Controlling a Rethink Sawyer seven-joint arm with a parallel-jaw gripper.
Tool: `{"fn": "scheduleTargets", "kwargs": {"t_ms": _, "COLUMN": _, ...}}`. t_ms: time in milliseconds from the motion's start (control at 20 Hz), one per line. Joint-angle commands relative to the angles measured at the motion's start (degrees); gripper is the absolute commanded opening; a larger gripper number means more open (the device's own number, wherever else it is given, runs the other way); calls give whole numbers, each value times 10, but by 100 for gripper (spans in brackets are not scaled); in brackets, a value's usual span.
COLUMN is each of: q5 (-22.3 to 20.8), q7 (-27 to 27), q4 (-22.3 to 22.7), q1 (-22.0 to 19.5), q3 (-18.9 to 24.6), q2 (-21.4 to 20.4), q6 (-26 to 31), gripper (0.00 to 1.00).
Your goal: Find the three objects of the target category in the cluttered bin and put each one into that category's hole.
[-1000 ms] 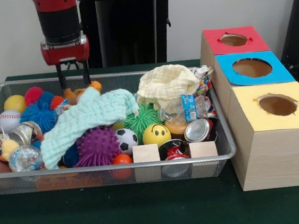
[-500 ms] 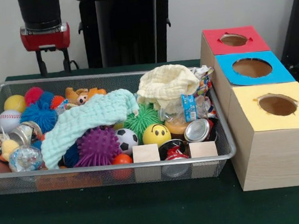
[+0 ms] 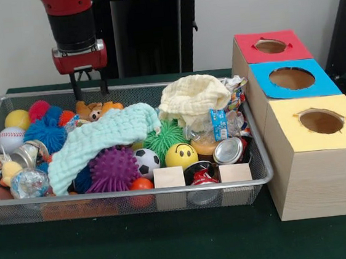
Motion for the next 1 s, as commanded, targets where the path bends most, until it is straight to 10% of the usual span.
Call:
{"fn": "scheduleTargets", "kwargs": {"t_ms": 50, "q5": -41, "q7": 39, "q4": -50, "q1": 22, "q3": -12, "q2": 70, "q6": -38, "gripper": 100}}
{"fn": "scheduleTargets", "kwargs": {"t_ms": 1000, "q5": -53, "q7": 0, "q4": -88, "q1": 10, "q3": 0, "q2": 56, "q6": -57, "gripper": 100}}
